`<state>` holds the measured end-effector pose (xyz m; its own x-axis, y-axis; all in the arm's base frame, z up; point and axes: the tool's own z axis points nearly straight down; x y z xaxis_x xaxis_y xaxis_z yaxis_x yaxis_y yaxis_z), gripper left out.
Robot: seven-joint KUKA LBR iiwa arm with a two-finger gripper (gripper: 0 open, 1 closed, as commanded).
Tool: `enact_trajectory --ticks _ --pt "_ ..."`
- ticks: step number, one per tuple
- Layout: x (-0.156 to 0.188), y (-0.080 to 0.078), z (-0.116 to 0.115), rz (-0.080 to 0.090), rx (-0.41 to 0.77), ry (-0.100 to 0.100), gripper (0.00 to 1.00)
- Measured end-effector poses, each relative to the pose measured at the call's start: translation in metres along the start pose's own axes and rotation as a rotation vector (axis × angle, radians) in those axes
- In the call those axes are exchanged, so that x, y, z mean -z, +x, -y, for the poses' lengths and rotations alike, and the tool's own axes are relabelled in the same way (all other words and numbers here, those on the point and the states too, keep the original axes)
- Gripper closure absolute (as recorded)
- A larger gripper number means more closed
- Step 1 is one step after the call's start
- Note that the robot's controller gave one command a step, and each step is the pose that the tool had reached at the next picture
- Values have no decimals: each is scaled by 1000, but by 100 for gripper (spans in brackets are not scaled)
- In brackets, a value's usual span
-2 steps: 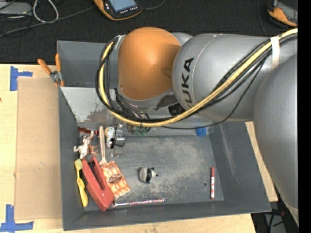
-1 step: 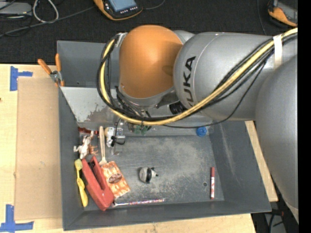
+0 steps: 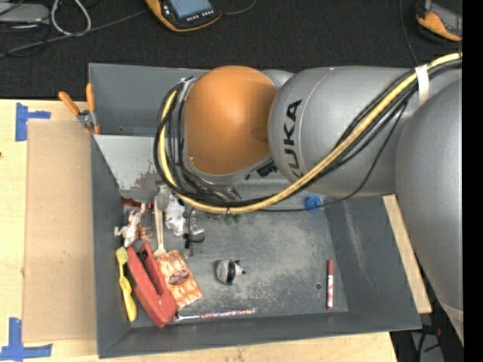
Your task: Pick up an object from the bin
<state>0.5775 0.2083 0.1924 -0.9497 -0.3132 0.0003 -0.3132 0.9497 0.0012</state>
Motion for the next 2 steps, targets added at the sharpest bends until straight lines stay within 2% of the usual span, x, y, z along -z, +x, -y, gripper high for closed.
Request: enact_trajectory --ticks 1,2 --pt "-51 1 -20 0 344 0 0" --pt "-53 15 -22 -5 504 0 0"
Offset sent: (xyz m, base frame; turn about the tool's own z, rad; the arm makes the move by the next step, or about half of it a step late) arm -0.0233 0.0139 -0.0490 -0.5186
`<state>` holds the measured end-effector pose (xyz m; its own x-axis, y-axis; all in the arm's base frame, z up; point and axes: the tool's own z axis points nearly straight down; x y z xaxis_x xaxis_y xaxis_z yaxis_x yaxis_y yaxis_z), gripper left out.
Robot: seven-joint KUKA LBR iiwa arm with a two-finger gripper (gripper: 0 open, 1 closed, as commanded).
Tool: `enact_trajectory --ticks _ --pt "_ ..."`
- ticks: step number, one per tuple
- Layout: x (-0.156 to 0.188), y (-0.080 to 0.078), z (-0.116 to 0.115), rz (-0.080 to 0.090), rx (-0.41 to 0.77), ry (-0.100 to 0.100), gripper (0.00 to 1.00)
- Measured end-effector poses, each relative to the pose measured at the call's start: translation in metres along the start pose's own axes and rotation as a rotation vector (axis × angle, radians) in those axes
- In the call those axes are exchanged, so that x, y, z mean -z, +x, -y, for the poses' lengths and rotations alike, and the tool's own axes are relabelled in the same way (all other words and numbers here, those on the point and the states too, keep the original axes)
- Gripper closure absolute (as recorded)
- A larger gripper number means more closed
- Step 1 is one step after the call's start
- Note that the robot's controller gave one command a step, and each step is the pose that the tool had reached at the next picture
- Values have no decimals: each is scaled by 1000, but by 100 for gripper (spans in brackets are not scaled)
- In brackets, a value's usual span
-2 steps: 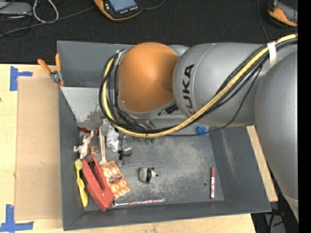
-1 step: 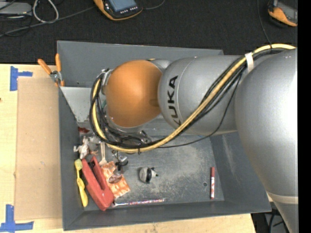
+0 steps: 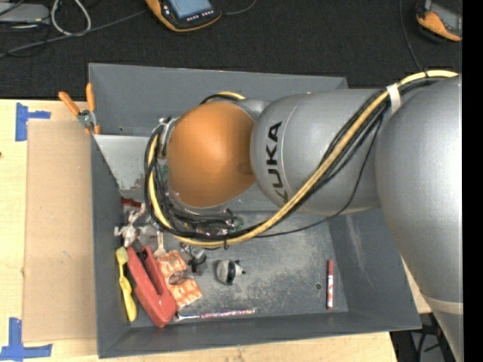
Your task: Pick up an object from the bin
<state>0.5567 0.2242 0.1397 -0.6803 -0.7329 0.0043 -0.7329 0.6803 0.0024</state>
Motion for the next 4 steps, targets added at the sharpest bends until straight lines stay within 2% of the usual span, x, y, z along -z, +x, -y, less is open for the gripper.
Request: enact_trajectory --ticks 1,2,3,4 --pt "0 -15 -3 3 -147 -2 0" --pt "1 -11 61 7 -122 0 0" --pt "-19 25 -2 4 -162 -6 0" --pt "-23 13 -5 8 -61 0 0"
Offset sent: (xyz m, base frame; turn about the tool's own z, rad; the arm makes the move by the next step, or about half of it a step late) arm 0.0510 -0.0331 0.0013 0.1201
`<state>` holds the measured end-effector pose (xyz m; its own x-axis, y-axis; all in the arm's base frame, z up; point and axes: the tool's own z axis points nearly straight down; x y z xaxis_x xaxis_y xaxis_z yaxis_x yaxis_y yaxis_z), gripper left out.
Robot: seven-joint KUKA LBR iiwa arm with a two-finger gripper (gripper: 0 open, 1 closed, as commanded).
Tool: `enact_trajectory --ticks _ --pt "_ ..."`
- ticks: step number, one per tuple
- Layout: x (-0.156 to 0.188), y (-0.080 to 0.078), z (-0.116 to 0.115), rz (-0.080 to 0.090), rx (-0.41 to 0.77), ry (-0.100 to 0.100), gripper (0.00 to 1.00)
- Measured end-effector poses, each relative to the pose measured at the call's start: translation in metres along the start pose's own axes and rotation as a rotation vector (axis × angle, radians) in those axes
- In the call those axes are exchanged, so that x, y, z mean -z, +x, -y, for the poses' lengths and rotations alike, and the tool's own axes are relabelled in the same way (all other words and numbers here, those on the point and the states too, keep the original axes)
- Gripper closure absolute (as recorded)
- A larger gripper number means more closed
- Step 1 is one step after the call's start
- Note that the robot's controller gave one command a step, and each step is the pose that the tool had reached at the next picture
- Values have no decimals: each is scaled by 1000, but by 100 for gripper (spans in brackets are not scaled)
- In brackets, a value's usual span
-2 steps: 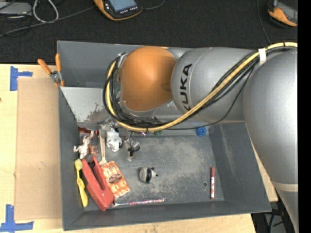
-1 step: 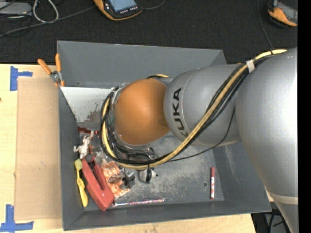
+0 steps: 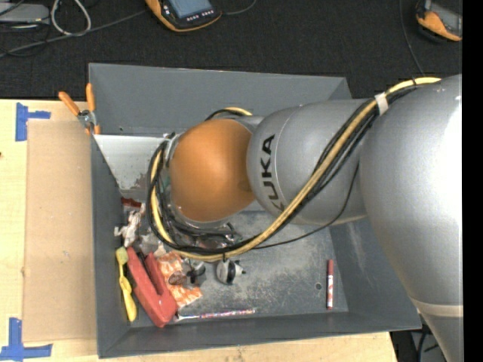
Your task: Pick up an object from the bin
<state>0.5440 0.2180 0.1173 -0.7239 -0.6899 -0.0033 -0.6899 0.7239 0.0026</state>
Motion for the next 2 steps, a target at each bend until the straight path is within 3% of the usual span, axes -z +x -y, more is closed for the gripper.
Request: enact_trajectory --ticks 1,2 --pt "0 5 -4 -6 -136 -3 0" --pt "-9 -7 34 4 -183 0 0"
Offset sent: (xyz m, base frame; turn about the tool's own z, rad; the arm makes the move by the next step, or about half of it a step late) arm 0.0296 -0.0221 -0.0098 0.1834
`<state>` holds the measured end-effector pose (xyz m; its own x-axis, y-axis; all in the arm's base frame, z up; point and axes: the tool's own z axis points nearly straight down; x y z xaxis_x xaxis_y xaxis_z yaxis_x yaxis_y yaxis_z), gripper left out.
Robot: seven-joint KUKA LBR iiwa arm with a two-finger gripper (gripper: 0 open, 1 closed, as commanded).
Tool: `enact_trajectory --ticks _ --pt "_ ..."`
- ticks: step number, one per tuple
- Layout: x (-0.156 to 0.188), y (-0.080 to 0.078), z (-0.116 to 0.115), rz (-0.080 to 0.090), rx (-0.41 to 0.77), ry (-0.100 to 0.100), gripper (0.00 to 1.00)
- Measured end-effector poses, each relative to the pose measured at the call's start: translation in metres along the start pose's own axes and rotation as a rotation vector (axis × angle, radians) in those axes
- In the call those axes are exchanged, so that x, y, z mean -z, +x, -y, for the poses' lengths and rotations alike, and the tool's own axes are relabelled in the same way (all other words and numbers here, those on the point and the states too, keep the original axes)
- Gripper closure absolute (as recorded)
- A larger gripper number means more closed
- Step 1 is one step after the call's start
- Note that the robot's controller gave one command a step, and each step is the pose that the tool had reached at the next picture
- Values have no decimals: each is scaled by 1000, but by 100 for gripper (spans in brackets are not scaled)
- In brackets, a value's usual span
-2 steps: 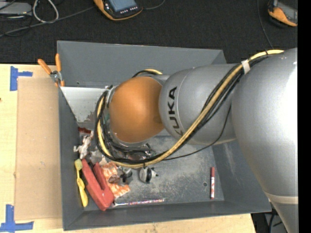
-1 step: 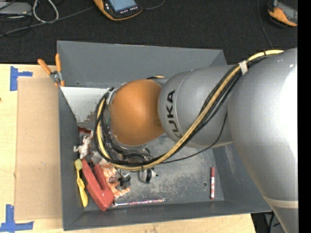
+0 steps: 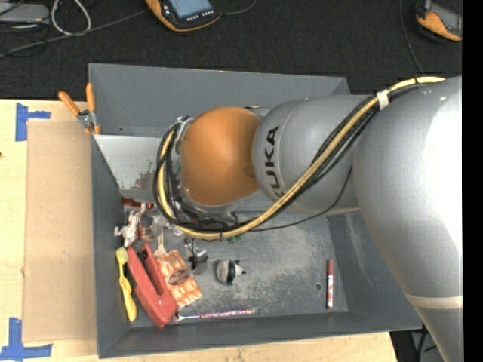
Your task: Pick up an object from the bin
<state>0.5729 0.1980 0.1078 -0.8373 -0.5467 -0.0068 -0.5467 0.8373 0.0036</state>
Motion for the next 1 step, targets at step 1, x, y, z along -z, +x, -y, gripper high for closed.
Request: enact_trajectory --ticks 1 --pt "-32 21 -10 -11 -9 -5 0"
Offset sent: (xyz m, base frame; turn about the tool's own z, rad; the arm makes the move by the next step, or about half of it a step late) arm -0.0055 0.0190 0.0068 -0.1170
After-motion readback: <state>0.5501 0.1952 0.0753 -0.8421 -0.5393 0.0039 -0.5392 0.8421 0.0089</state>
